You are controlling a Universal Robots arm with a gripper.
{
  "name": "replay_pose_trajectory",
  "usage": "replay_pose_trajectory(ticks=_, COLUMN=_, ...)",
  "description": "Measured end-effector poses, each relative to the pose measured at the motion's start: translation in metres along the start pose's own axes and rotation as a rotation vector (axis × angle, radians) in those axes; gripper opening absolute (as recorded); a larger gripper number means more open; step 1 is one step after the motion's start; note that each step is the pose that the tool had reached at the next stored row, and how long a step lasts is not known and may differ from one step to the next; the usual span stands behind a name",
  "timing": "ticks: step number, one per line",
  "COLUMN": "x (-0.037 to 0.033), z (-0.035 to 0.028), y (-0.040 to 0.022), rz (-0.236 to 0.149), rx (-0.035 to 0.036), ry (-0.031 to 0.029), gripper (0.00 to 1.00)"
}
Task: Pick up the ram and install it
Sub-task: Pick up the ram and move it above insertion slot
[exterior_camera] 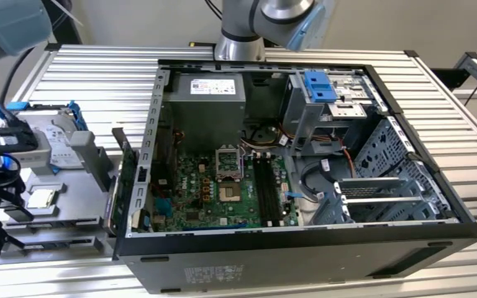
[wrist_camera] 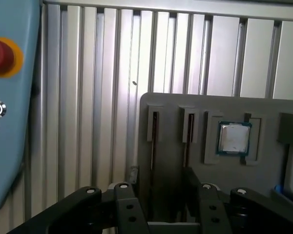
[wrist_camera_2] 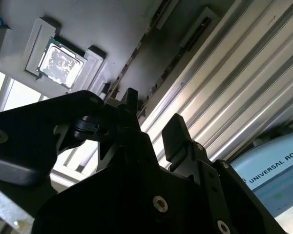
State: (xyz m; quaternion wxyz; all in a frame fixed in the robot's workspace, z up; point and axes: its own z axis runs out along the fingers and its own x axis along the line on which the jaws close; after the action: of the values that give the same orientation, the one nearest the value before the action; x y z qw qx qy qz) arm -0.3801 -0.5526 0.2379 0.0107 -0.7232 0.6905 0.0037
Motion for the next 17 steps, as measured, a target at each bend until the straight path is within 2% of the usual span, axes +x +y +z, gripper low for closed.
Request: replay_pose_trajectory(ticks=17, x=0.0046, z=0.0279, y=-0.0016, rz=0.03, rx=0.0007, ry=0.0002, gripper=1.0)
